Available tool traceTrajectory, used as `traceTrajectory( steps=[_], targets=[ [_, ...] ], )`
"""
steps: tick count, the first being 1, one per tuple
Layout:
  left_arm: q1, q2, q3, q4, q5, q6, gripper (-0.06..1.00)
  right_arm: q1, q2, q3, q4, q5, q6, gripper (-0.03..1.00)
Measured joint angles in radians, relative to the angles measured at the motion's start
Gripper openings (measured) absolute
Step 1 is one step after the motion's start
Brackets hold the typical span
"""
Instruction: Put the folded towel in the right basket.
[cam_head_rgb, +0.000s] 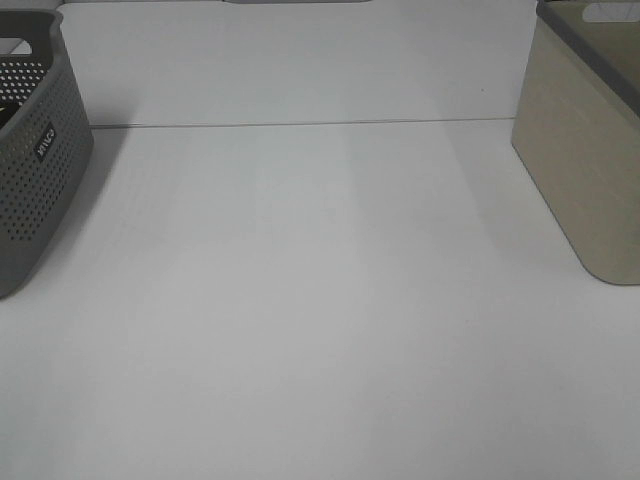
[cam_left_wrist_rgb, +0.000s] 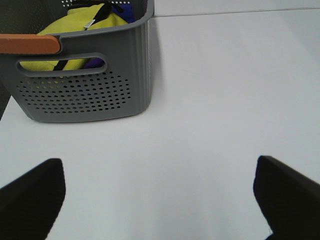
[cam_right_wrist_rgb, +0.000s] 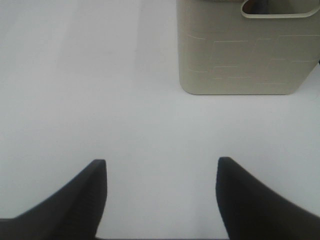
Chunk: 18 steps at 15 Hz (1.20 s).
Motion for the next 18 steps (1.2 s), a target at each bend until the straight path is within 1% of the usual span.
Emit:
traceTrajectory(
  steps=[3,5,8,18],
  targets=[
    [0.000,0.000,0.000,0.000,0.000,0.000,0.97,-0.004,0.000,0.000,0.000,0.000,0.001,0.61],
    [0.000,0.000,0.000,0.000,0.000,0.000,0.97,-0.029,-0.004,0.000,0.001,-0.001,0.001,0.61],
    [0.000,0.000,0.000,0.000,0.000,0.000,0.97,-0.029,-0.055,0.002,0.003,-0.005,0.001,0.61],
    [0.000,0.000,0.000,0.000,0.000,0.000,0.97,-0.029,-0.059,0.002,0.003,-0.005,0.001,0.61]
  ],
)
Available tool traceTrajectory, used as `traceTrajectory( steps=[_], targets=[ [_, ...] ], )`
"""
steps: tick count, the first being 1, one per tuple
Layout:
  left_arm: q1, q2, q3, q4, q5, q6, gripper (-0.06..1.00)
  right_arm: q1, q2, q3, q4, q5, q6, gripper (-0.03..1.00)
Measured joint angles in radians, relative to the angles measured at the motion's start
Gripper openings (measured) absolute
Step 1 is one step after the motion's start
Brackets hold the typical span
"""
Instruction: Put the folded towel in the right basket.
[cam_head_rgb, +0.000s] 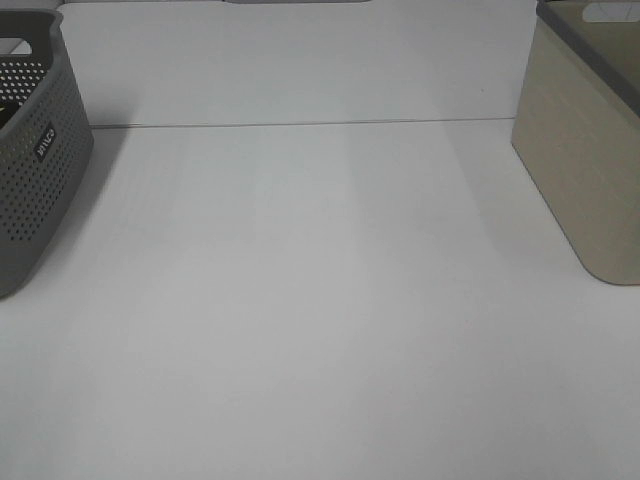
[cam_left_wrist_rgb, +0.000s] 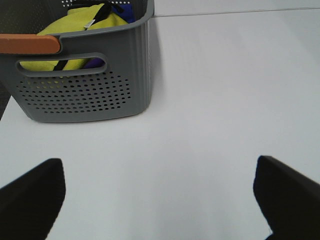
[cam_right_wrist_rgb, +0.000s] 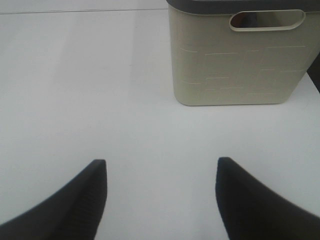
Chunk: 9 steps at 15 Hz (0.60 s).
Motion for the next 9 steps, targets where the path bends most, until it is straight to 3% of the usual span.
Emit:
traceTrajectory(
  steps=[9],
  targets=[
    [0.000,0.000,0.000,0.000,0.000,0.000,0.97,0.000,0.000,0.000,0.000,0.000,0.000,0.61]
  ],
)
